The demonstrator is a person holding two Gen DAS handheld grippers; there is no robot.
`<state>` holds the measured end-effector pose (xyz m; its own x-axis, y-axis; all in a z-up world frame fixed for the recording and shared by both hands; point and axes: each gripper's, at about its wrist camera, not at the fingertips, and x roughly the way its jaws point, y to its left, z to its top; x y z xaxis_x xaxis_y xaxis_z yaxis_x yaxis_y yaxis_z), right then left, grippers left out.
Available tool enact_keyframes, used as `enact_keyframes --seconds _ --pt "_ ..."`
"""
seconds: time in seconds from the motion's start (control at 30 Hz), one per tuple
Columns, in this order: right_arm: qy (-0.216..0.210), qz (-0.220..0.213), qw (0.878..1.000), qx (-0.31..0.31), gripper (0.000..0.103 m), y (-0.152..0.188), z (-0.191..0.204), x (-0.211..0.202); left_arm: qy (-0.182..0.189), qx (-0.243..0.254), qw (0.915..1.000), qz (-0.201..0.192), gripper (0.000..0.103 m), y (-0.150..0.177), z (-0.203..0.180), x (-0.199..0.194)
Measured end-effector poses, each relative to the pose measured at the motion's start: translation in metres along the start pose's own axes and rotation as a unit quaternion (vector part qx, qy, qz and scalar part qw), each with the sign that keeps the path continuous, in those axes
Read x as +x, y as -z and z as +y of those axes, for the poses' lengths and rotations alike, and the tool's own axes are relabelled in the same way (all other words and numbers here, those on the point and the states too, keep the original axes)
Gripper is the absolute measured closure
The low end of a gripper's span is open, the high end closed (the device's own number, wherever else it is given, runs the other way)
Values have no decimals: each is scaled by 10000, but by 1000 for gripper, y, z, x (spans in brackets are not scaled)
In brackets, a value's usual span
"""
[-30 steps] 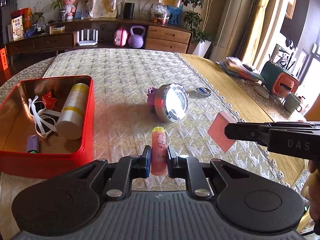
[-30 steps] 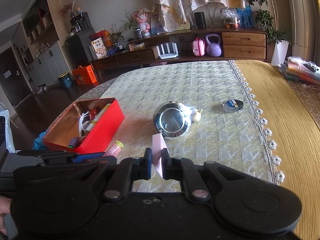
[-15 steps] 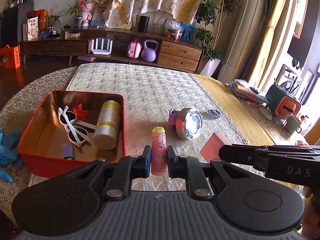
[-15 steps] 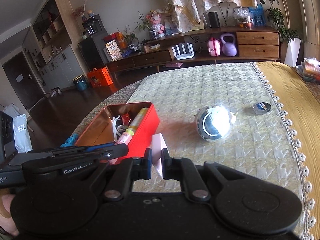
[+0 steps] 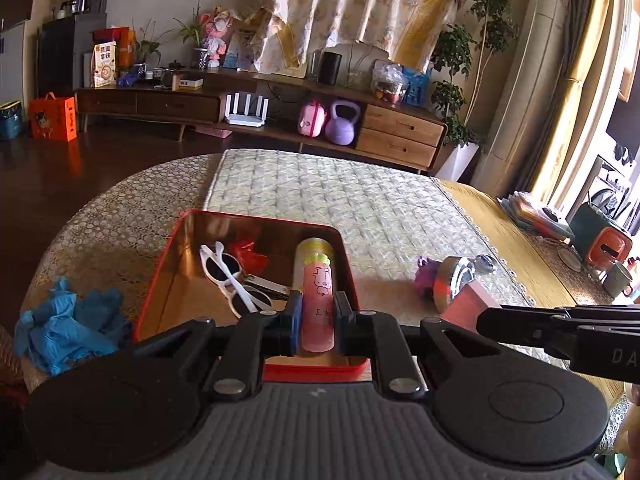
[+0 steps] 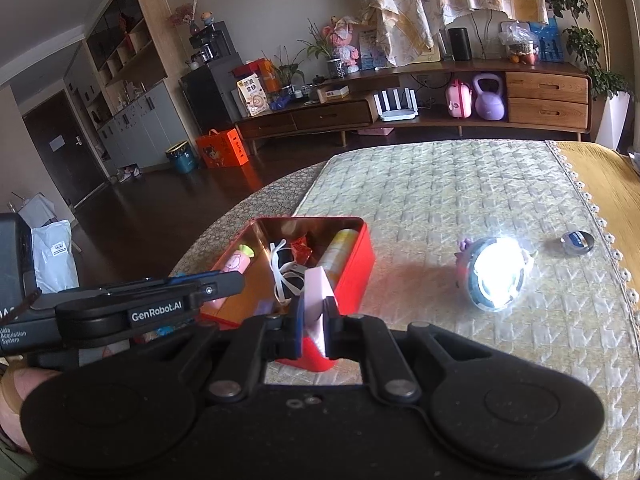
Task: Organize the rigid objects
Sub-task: 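Carry the pink tube with the left tool while the right tool carries the pink case to the tin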
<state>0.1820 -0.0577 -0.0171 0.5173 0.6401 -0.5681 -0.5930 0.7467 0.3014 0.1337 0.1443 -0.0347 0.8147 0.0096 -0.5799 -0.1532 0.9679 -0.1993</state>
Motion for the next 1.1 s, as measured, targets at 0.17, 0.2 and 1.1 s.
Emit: enact_keyframes --seconds 0.17,0.2,1.1 --pt "-88 56 9998 -180 95 -6 16 16 -153 -21 9998 -116 87 -16 26 -3" --pt "-123 68 9997 -192 95 -8 19 20 -193 -4 9997 -139 87 -18 30 -2" --pt "-126 995 9944 -339 95 6 35 134 -721 372 9939 753 87 -16 70 103"
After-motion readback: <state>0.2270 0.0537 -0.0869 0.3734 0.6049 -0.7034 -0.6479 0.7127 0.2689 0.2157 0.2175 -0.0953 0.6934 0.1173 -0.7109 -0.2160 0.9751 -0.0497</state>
